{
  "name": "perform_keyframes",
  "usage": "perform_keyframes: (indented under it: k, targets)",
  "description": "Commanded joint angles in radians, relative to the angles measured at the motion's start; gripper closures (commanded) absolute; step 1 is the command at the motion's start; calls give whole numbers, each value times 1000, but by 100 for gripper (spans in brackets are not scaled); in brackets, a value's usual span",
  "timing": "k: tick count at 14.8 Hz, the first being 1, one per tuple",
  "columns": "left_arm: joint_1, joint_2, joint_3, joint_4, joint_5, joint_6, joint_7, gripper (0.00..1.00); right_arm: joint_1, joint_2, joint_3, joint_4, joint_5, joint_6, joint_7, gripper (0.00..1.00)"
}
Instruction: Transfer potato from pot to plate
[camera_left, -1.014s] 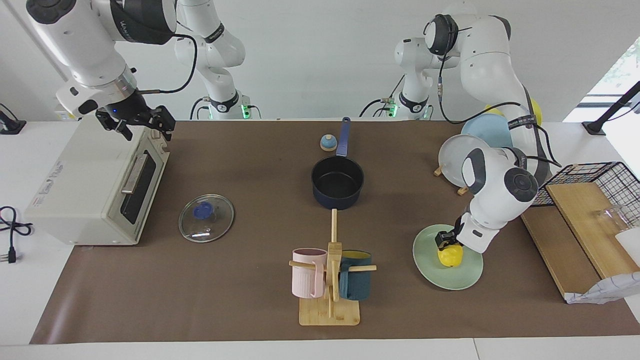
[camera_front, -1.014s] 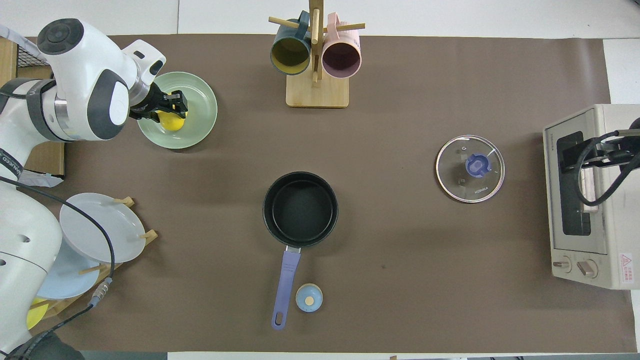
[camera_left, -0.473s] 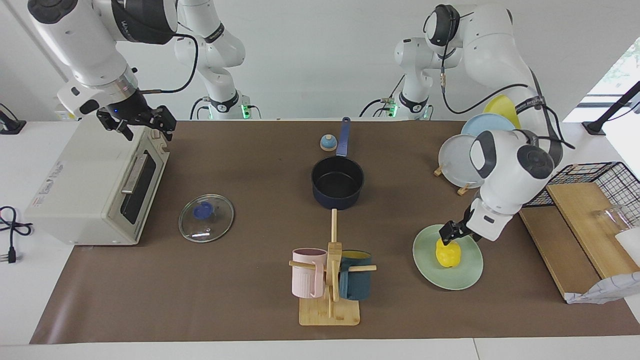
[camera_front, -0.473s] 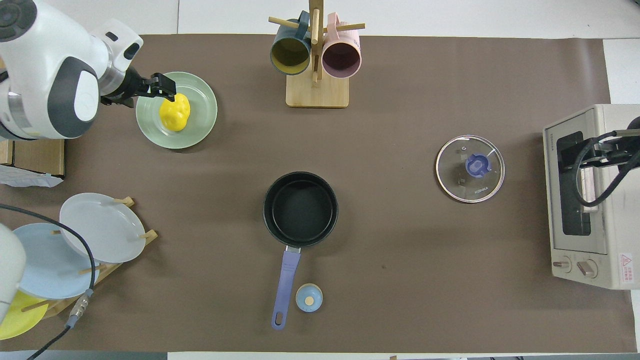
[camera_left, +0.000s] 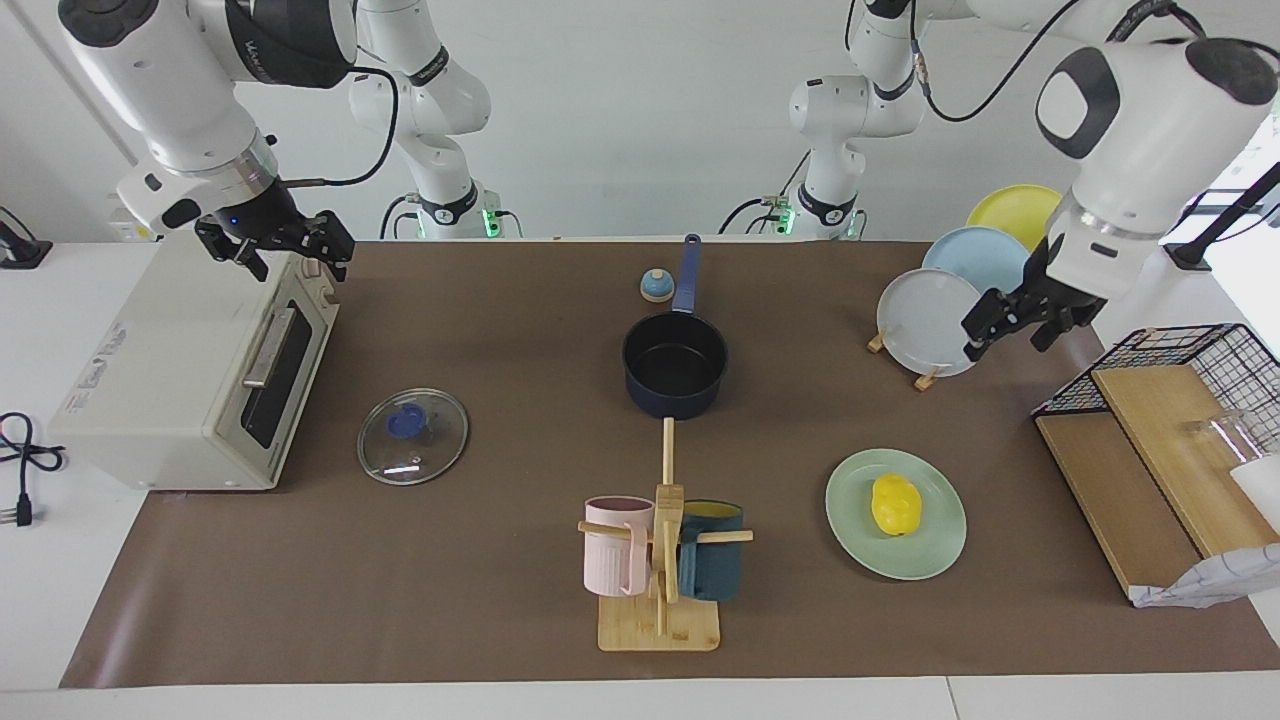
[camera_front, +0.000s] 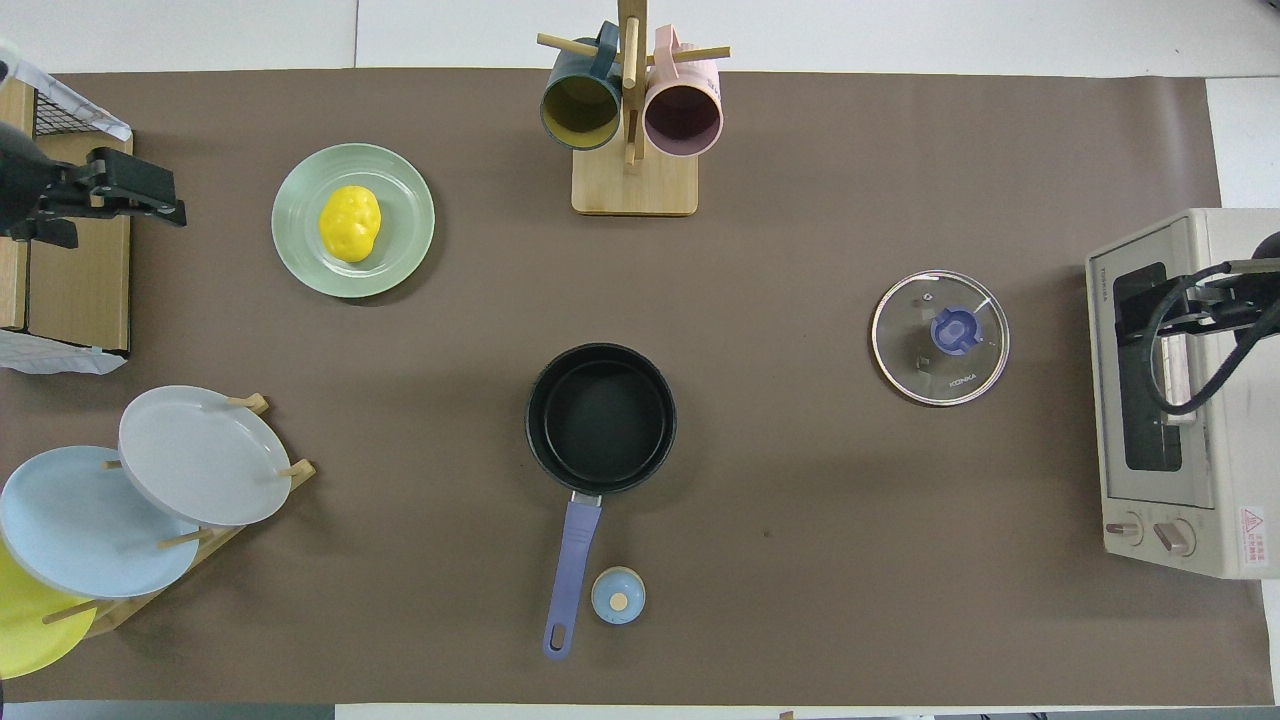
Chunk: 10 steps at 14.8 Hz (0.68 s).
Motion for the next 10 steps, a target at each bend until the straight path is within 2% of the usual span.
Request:
perform_keyframes:
  k: [1,3,6,8,10]
  targets:
    - [-1,-110,-1,-60,24,-142,34,0,-7,-22,5,-23,20,20,4,0]
    - [-3,-151,-2,-98,24,-183,40,0,-7,-22,7,-23,20,20,4,0]
    - [-6,-203,-2,-193,29,-144,113,0,-5,-25,9,-23,20,22,4,0]
    - [-3,-205,-6,-210,29,-92,150,0,-4,-28,12,-23,20,19,3,0]
    - [0,-182,-3,-184,29,-57,167,0,-4,-28,13,-23,20,20,3,0]
